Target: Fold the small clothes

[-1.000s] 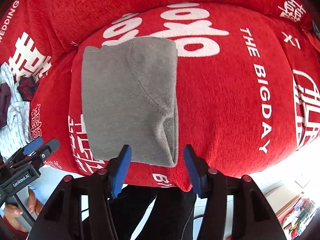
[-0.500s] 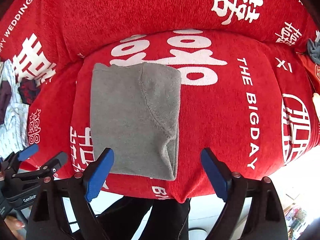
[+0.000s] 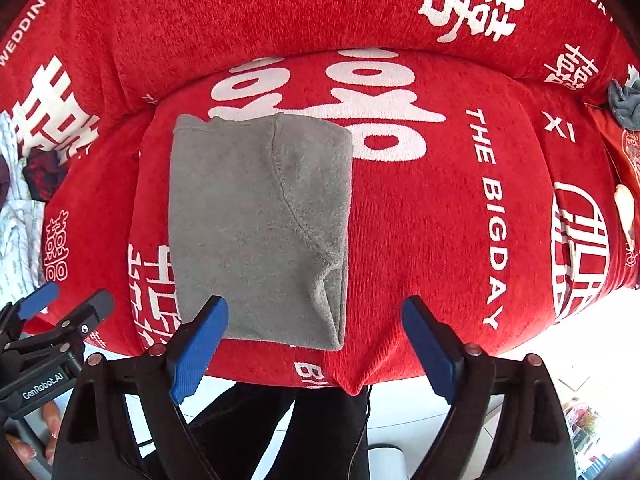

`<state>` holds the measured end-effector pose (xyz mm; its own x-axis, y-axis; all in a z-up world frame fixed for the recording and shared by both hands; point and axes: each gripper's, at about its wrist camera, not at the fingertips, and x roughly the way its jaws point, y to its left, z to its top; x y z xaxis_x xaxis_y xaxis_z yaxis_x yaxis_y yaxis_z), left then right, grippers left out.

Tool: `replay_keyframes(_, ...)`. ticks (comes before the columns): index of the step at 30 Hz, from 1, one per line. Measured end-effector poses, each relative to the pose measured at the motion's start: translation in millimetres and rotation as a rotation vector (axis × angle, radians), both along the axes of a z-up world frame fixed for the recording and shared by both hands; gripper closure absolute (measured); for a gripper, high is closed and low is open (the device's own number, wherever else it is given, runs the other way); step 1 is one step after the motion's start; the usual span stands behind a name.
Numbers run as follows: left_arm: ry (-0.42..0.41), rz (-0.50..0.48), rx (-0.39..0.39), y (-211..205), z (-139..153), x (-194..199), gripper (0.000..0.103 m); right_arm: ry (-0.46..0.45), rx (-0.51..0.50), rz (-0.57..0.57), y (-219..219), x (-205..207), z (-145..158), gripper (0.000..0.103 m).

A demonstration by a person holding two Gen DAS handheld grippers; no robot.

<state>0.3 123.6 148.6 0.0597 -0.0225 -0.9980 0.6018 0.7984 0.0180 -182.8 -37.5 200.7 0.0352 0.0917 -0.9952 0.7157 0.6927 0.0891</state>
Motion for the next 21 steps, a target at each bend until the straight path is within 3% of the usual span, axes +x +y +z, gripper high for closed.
replay_keyframes(21,0.016,-0.01,0.015,0.5,-3.0,-2.4,0.0,0.028,-0.029,0.003,-1.5,-0.5,-0.5,0.013)
